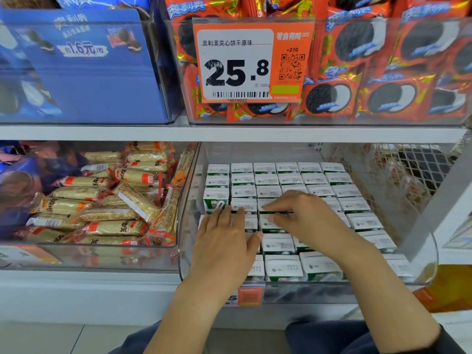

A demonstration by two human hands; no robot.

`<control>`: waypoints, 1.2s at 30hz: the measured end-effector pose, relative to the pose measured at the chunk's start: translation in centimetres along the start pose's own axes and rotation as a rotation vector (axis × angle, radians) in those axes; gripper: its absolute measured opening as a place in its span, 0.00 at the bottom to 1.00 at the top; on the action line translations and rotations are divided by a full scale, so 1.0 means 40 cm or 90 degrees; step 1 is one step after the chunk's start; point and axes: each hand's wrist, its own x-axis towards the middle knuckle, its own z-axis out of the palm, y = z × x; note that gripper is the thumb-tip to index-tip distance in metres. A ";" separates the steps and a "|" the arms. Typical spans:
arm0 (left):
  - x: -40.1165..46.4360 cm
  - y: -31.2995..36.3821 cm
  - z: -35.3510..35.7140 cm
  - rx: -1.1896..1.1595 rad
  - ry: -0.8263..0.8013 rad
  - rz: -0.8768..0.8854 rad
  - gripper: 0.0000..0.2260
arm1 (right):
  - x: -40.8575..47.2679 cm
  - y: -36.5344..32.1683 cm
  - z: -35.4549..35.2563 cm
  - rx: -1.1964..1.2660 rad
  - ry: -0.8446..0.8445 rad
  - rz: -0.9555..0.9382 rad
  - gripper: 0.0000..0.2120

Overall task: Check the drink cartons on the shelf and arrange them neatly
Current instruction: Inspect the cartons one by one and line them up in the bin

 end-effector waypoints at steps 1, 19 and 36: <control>0.000 0.000 -0.001 0.000 0.001 0.000 0.29 | 0.012 0.002 -0.009 0.001 0.018 0.017 0.12; 0.000 -0.004 -0.005 -0.015 0.002 0.012 0.29 | 0.111 -0.012 -0.014 -0.162 -0.130 0.089 0.20; -0.005 0.005 -0.027 -0.111 0.045 -0.010 0.27 | -0.059 -0.013 -0.056 0.489 0.289 0.130 0.10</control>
